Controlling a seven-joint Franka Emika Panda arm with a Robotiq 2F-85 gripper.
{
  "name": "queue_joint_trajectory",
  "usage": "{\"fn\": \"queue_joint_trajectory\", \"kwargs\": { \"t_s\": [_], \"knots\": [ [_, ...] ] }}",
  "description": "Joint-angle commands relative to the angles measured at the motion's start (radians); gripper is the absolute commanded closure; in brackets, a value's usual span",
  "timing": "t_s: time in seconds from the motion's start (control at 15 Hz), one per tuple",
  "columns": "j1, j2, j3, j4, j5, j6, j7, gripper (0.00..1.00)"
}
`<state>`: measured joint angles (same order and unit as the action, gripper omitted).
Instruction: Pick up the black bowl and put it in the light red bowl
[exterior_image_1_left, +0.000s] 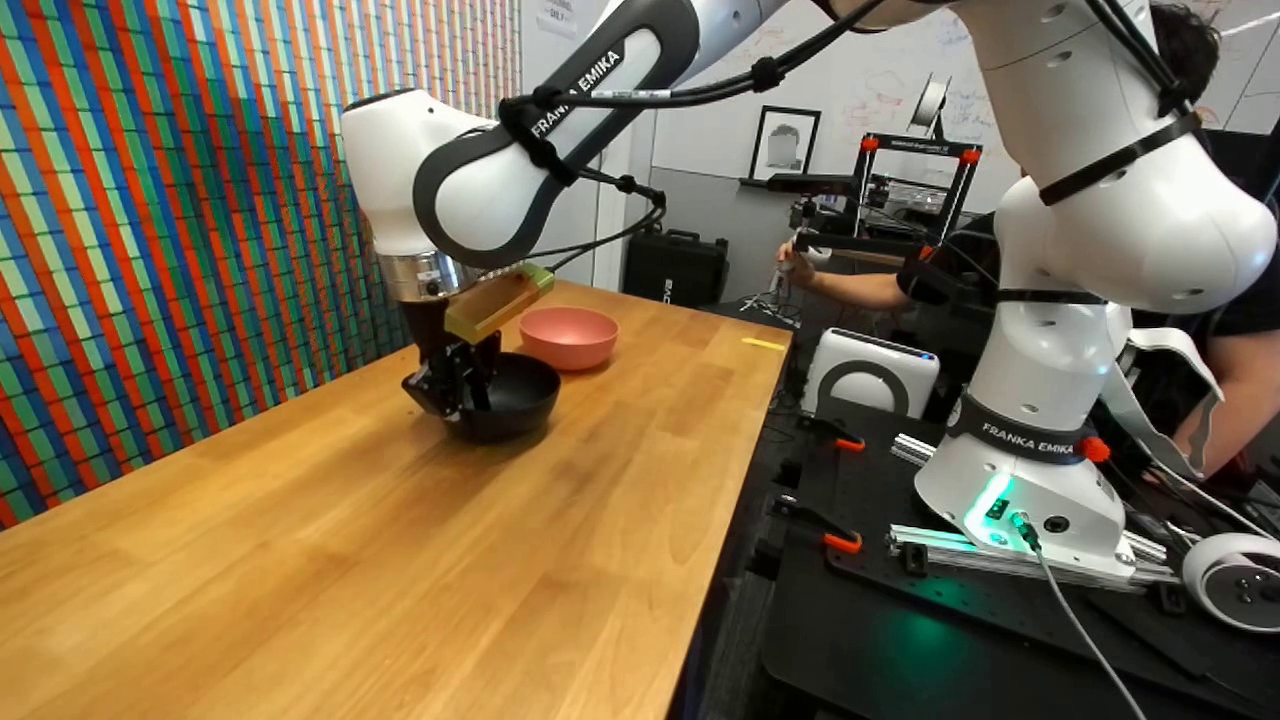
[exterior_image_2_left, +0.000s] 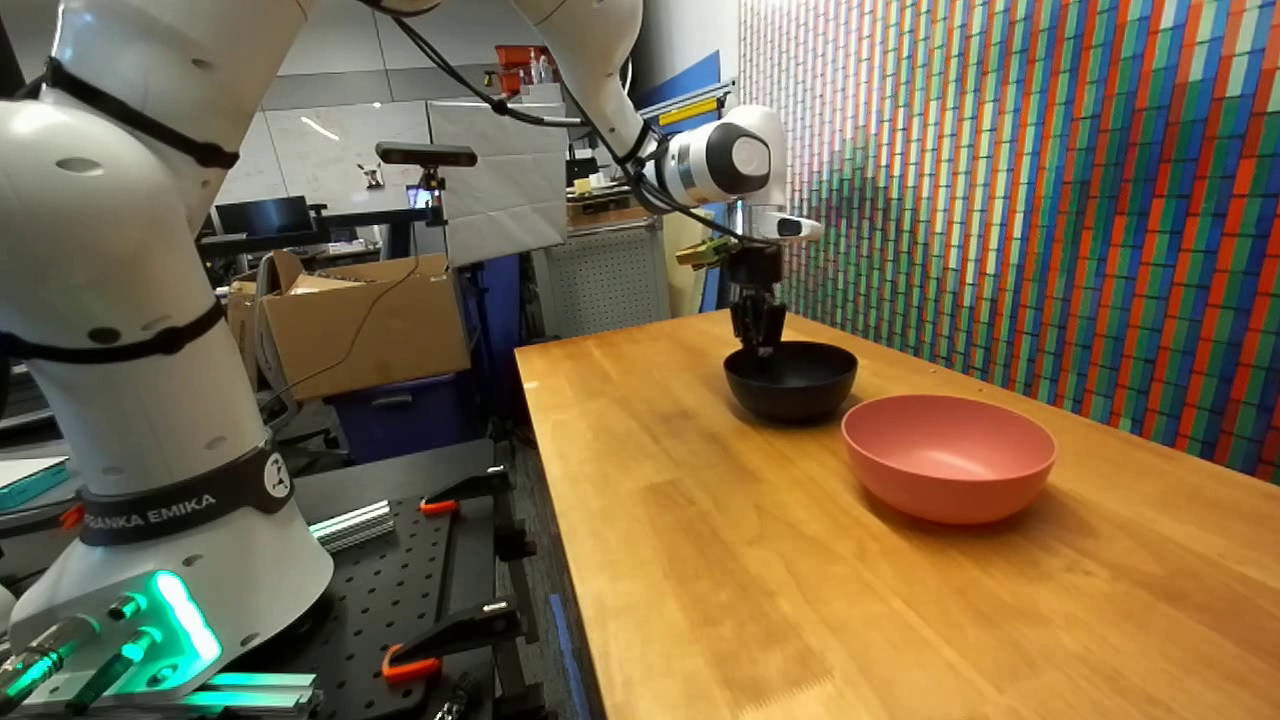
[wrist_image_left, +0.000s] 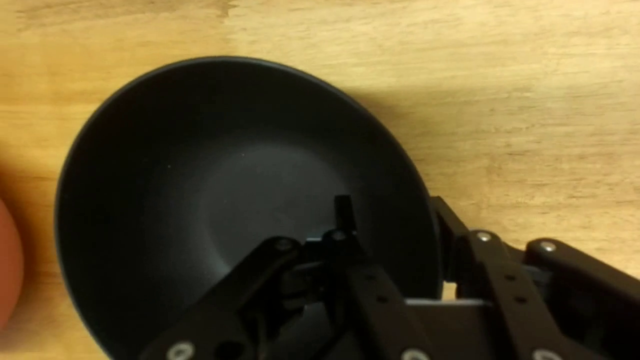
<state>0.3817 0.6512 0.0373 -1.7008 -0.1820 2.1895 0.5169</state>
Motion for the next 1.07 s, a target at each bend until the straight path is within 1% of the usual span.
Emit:
{"fn": "queue_joint_trajectory", "kwargs": {
  "t_s": [0.0, 0.07, 0.13, 0.73, 1.0],
  "knots": [
    [0.015, -0.015, -0.032, 0.032, -0.039, -0.007, 0.021, 0.89],
    [0.014, -0.018, -0.035, 0.036, -0.043, -0.006, 0.022, 0.98],
    [0.014, -0.018, -0.039, 0.040, -0.046, -0.004, 0.023, 1.00],
    [0.012, -0.021, -0.045, 0.050, -0.047, -0.033, 0.031, 0.99],
    [0.021, -0.021, -0.058, 0.049, -0.060, -0.022, 0.073, 0.99]
  ]
}}
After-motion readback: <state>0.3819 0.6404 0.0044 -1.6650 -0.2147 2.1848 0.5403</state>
